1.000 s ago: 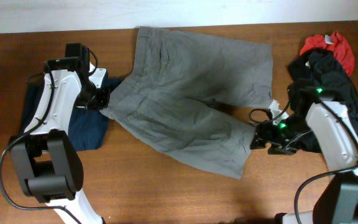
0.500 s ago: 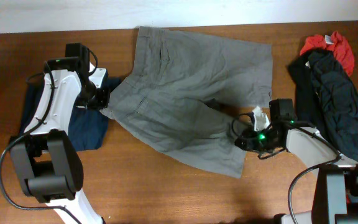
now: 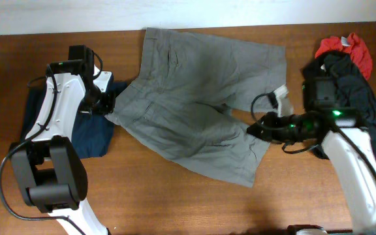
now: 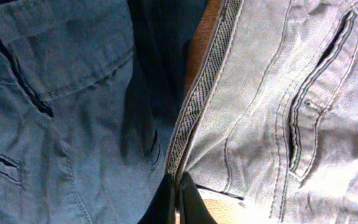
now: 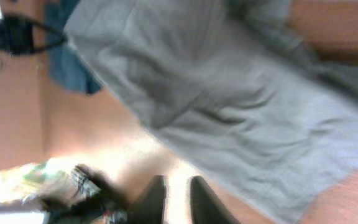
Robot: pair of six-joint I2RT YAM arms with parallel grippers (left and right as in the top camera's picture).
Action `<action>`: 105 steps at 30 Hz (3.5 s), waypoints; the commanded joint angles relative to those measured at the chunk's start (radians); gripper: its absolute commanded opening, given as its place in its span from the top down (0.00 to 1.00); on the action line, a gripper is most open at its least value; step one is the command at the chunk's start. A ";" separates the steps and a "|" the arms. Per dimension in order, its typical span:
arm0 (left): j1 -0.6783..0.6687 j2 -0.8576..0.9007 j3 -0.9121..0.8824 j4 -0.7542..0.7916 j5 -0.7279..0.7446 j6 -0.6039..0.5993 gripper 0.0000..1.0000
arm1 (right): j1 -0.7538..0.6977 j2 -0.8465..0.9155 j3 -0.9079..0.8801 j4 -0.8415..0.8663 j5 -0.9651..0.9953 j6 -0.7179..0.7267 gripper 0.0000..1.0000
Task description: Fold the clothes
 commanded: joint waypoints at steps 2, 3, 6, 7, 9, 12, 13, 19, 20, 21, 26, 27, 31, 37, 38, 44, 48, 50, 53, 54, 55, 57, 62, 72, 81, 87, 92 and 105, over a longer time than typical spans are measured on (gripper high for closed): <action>0.002 -0.014 0.009 0.003 -0.007 -0.009 1.00 | 0.001 0.019 -0.001 0.000 0.326 -0.010 0.39; 0.002 -0.014 0.009 0.003 -0.007 -0.009 1.00 | 0.001 0.038 -0.012 0.016 0.369 -0.009 0.35; 0.002 -0.014 0.009 0.002 -0.007 -0.009 1.00 | 0.000 0.118 -0.054 0.115 0.450 -0.009 0.30; 0.002 -0.014 0.009 0.002 -0.007 -0.009 1.00 | 0.000 0.151 -0.063 0.154 0.463 -0.010 0.30; 0.002 -0.014 0.009 0.002 -0.007 -0.009 1.00 | 0.000 0.219 -0.069 0.225 0.474 -0.010 0.30; 0.002 -0.014 0.009 0.001 -0.006 -0.009 1.00 | 0.000 0.316 -0.069 0.307 0.473 -0.009 0.30; 0.002 -0.014 0.009 -0.001 -0.006 -0.009 1.00 | 0.000 0.338 -0.069 0.318 0.473 -0.001 0.31; 0.002 -0.014 0.009 -0.006 -0.006 -0.009 1.00 | 0.002 0.420 -0.068 0.259 0.097 -0.113 0.75; 0.002 -0.014 0.009 -0.005 -0.006 -0.009 1.00 | 0.002 0.409 -0.068 0.226 -0.041 -0.189 0.76; 0.002 -0.014 0.009 -0.005 -0.006 -0.009 1.00 | 0.002 0.397 -0.068 0.195 -0.148 -0.248 0.78; 0.002 -0.014 0.009 -0.005 -0.007 -0.008 1.00 | 0.000 0.308 -0.053 0.015 -0.351 -0.422 0.93; 0.002 -0.014 0.009 -0.005 -0.007 -0.009 1.00 | 0.000 0.286 -0.053 0.006 -0.328 -0.422 0.94; 0.002 -0.014 0.009 -0.005 -0.006 -0.009 1.00 | -0.001 0.211 -0.053 0.006 -0.109 -0.359 0.96; 0.002 -0.014 0.009 -0.005 -0.006 -0.009 1.00 | 0.000 0.205 -0.056 0.058 0.387 -0.143 0.30; 0.002 -0.014 0.009 -0.005 -0.006 -0.009 1.00 | 0.000 0.216 -0.057 0.072 0.420 -0.140 0.23; 0.002 -0.014 0.009 -0.005 -0.006 -0.009 1.00 | 0.001 0.341 -0.063 0.117 0.396 -0.095 0.18; 0.002 -0.014 0.009 -0.005 -0.006 -0.009 1.00 | 0.010 0.383 -0.063 0.101 0.101 -0.207 0.72; 0.002 -0.014 0.009 -0.008 -0.006 -0.009 1.00 | 0.011 0.370 -0.056 0.038 -0.101 -0.293 0.89; 0.002 -0.014 0.009 -0.009 -0.006 -0.009 1.00 | -0.001 0.322 -0.019 -0.097 -0.271 -0.369 0.96; 0.002 -0.014 0.009 -0.008 -0.006 -0.009 1.00 | -0.008 0.303 0.003 -0.146 -0.279 -0.386 0.96; 0.002 -0.014 0.009 -0.008 -0.006 -0.009 1.00 | -0.014 0.282 0.027 -0.190 -0.268 -0.389 0.96; 0.002 -0.014 0.009 -0.008 -0.006 -0.009 1.00 | -0.024 0.238 0.079 -0.271 -0.210 -0.385 0.96; 0.002 -0.014 0.009 -0.005 -0.007 -0.009 1.00 | -0.026 0.177 0.184 -0.402 -0.064 -0.258 0.96; 0.002 -0.014 0.009 -0.001 -0.006 -0.009 1.00 | -0.027 0.294 0.180 -0.182 0.238 -0.060 0.96; 0.002 -0.014 0.009 -0.002 -0.006 -0.009 1.00 | -0.092 0.434 0.180 0.008 0.351 0.009 0.39; 0.002 -0.014 0.009 -0.001 -0.007 -0.009 1.00 | -0.175 0.426 0.180 -0.151 0.332 -0.058 0.35; 0.002 -0.014 0.010 0.010 0.015 -0.008 1.00 | -0.179 0.426 0.179 -0.288 0.290 -0.181 0.35; 0.002 -0.015 0.116 -0.029 0.046 -0.008 1.00 | -0.054 0.423 -0.103 -0.139 0.201 -0.184 0.36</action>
